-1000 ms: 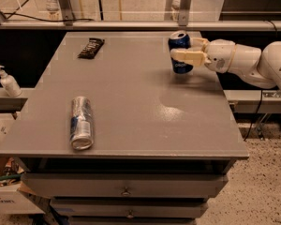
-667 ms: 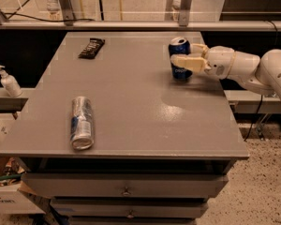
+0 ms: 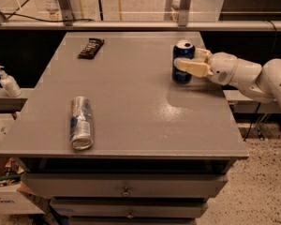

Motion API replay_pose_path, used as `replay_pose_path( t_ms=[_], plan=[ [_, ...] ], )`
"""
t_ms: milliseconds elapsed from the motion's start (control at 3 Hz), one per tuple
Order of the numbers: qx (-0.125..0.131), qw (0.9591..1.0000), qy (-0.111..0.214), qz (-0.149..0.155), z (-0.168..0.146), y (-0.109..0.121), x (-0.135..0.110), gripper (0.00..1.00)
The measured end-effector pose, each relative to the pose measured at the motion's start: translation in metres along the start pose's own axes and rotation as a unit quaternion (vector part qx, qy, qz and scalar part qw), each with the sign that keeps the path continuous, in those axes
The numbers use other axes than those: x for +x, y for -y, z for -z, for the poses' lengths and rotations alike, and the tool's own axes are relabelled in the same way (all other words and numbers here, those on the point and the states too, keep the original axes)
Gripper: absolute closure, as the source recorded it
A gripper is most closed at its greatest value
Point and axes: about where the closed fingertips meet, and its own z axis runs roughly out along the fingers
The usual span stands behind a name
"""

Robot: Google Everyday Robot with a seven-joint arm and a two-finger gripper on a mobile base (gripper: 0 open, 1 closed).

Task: Place pepsi can upright

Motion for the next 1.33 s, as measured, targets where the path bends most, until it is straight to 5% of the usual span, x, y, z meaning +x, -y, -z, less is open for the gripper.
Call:
replay_pose_path(
  t_ms=[667,1000,1333],
  plan=[
    [0.013,0.9995,0.026,0.01,0.012,-0.002,-0.002,0.13],
    [0.017,0.9991,0.036,0.018,0.016,-0.002,-0.006,0.0],
    [0.018,0.9983,0.024,0.05,0.024,-0.003,-0.026,0.0]
  ],
)
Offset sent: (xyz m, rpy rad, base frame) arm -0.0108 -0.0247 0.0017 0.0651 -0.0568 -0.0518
